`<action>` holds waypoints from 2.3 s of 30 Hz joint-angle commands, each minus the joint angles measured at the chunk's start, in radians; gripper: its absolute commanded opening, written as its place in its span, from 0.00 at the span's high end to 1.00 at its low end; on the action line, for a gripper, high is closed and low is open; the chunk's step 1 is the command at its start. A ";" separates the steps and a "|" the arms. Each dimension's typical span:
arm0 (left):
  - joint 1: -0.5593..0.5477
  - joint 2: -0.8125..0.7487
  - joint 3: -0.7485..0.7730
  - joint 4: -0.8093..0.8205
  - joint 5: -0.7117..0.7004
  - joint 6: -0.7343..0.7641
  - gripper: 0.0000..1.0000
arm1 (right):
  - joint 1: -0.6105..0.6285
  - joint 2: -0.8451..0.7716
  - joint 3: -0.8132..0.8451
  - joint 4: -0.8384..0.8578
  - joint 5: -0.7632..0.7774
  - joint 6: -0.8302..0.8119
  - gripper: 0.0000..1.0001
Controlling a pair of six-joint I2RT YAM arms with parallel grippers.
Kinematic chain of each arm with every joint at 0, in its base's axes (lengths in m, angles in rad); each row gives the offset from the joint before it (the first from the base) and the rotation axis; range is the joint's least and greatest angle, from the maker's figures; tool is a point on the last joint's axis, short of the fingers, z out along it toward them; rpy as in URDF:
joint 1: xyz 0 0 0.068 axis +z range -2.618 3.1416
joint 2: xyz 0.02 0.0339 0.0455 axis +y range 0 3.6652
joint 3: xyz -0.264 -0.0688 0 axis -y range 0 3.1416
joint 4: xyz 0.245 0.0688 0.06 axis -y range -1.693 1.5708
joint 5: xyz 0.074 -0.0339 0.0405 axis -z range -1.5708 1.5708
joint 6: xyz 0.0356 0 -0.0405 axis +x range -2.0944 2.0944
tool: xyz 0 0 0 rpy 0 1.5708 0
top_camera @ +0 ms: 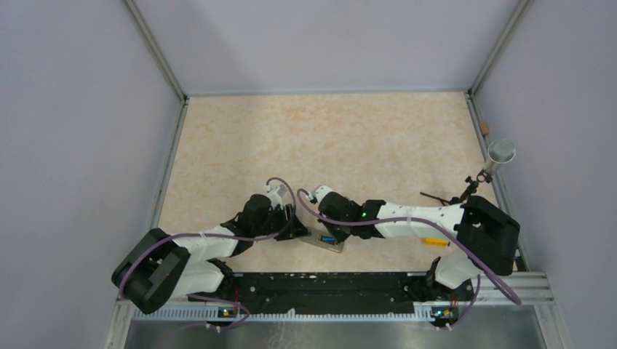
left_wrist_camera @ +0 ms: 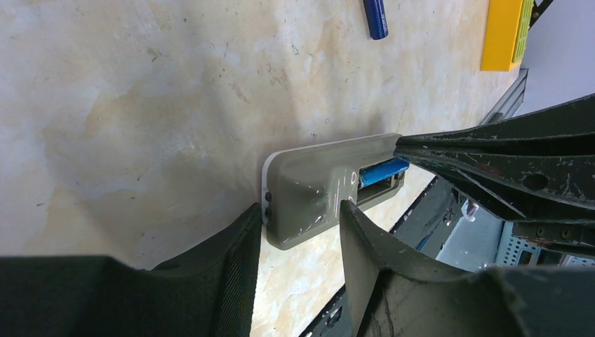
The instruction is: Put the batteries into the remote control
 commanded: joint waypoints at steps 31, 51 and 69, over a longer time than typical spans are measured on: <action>-0.025 0.072 0.037 0.061 -0.006 -0.003 0.56 | 0.001 -0.126 0.008 0.012 -0.022 -0.051 0.95; -0.142 0.057 0.019 0.067 -0.051 -0.043 0.62 | -0.021 -0.271 -0.097 -0.022 0.028 0.150 0.74; -0.225 0.044 0.010 0.079 -0.102 -0.095 0.64 | -0.024 -0.331 -0.165 -0.117 0.035 0.319 0.69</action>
